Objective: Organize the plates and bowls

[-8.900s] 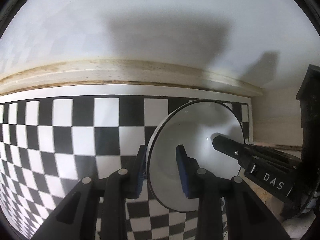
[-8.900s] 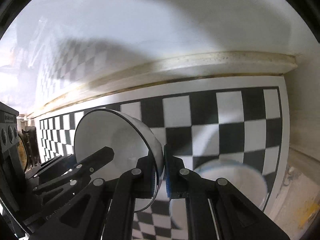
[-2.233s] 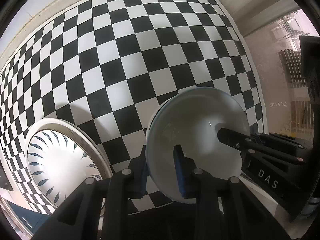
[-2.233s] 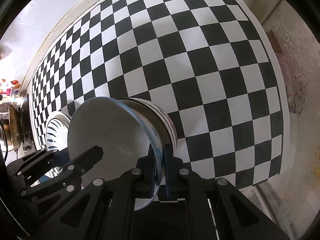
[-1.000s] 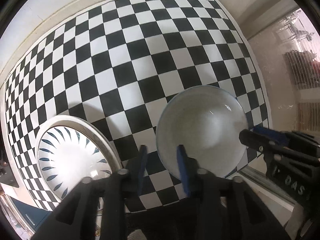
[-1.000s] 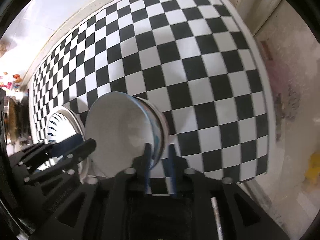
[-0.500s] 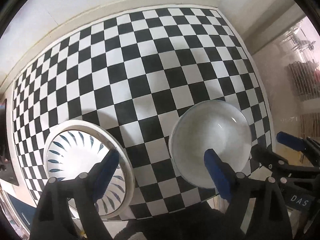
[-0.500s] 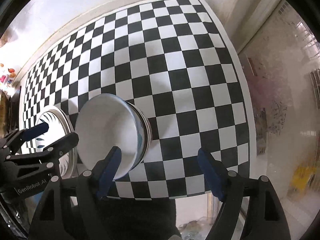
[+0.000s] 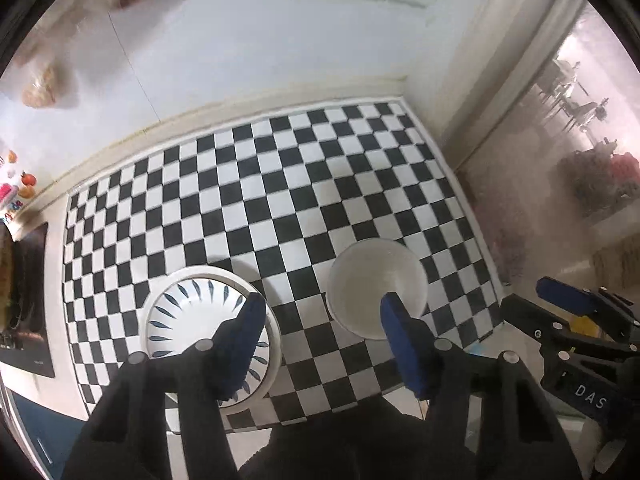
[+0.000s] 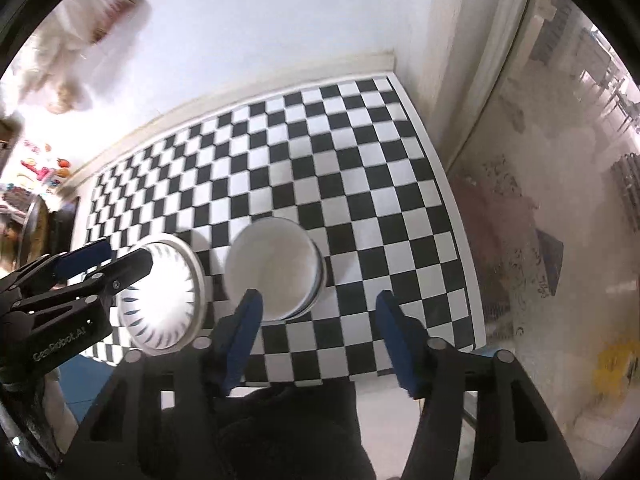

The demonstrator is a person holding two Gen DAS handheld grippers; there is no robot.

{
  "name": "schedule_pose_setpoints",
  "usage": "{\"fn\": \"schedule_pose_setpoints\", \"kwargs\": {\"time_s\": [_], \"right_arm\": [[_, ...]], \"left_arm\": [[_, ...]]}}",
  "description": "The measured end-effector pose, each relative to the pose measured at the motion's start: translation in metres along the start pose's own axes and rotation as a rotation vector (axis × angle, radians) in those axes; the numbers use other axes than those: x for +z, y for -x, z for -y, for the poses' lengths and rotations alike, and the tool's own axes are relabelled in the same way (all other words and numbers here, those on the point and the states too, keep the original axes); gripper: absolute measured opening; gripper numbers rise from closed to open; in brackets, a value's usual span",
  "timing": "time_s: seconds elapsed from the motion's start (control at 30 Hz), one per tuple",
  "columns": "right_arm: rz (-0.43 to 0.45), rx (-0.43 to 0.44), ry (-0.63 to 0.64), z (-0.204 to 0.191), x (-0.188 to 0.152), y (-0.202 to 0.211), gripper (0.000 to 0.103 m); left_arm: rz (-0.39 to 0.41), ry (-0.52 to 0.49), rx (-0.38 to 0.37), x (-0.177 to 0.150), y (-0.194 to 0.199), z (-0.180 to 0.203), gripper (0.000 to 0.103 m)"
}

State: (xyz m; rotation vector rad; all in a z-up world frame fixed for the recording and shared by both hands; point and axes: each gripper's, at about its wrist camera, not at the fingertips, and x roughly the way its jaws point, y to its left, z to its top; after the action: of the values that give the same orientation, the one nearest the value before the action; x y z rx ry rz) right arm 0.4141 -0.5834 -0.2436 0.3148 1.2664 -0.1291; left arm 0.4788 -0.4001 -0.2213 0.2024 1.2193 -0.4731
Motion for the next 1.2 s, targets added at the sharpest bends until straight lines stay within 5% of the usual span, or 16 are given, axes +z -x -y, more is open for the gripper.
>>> {"fn": "schedule_pose_setpoints", "kwargs": {"time_s": [0.3, 0.67, 1.2], "right_arm": [[0.083, 0.007, 0.026, -0.019, -0.020, 0.069, 0.058], [0.128, -0.004, 0.037, -0.028, -0.028, 0.101, 0.058], [0.099, -0.031, 0.007, -0.018, -0.014, 0.075, 0.058]], "left_arm": [[0.032, -0.047, -0.035, -0.014, 0.048, 0.010, 0.057], [0.101, -0.089, -0.009, -0.017, 0.082, 0.014, 0.057], [0.057, -0.070, 0.007, -0.014, 0.054, 0.012, 0.058]]}}
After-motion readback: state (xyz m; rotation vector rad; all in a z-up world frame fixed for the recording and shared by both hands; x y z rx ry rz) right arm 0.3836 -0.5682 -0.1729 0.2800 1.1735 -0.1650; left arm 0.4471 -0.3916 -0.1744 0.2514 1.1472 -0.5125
